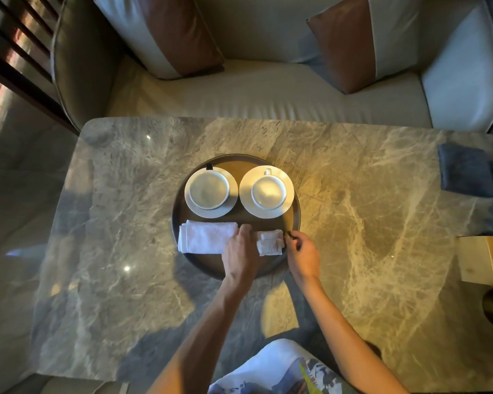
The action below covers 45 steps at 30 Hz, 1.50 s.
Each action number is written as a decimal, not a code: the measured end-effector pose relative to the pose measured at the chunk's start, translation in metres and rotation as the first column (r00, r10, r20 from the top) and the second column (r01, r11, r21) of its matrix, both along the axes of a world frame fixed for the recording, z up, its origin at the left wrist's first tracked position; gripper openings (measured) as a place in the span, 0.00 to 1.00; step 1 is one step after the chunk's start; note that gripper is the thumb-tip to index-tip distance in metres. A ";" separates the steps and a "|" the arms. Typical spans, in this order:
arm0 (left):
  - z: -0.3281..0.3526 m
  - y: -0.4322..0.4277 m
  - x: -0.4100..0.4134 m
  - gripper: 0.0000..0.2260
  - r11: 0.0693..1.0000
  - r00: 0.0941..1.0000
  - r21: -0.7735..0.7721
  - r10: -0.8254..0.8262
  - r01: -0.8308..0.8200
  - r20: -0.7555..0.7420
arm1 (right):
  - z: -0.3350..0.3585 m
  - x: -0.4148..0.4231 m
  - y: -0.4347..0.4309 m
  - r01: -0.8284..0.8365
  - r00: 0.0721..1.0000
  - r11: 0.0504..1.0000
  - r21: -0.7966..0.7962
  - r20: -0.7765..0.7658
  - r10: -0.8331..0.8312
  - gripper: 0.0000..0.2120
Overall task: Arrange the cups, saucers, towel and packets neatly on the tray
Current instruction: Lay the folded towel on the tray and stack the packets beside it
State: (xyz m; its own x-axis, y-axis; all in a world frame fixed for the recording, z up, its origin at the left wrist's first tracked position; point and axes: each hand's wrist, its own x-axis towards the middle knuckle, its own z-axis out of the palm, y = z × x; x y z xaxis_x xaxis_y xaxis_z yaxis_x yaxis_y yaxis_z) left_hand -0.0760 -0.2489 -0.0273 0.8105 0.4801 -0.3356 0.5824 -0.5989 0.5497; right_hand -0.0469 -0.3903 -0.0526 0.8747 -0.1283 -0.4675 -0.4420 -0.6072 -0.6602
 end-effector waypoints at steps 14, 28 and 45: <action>-0.019 0.136 -0.070 0.15 0.899 0.934 -0.255 0.336 -0.357 -0.120 | -0.007 -0.040 0.113 -0.018 0.958 0.988 0.152 -0.280 0.060 0.14; -0.036 0.156 -0.076 0.09 0.855 0.943 -0.398 0.291 -0.332 -0.161 | -0.009 -0.054 0.106 0.249 0.918 0.917 0.311 -0.378 -0.121 0.11; -0.017 0.135 -0.065 0.08 0.995 0.995 -0.010 0.103 -0.103 0.012 | -0.006 -0.026 0.039 -0.338 0.902 0.850 -0.403 0.119 0.415 0.17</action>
State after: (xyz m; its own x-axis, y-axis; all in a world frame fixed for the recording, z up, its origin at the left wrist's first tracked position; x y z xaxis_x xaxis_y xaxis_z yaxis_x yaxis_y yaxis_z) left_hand -0.1410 -0.1134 -0.0445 0.7611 0.5579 -0.3309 0.6338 -0.5312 0.5623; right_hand -0.0729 -0.3511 -0.0587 0.9579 0.1024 -0.2681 -0.0162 -0.9135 -0.4066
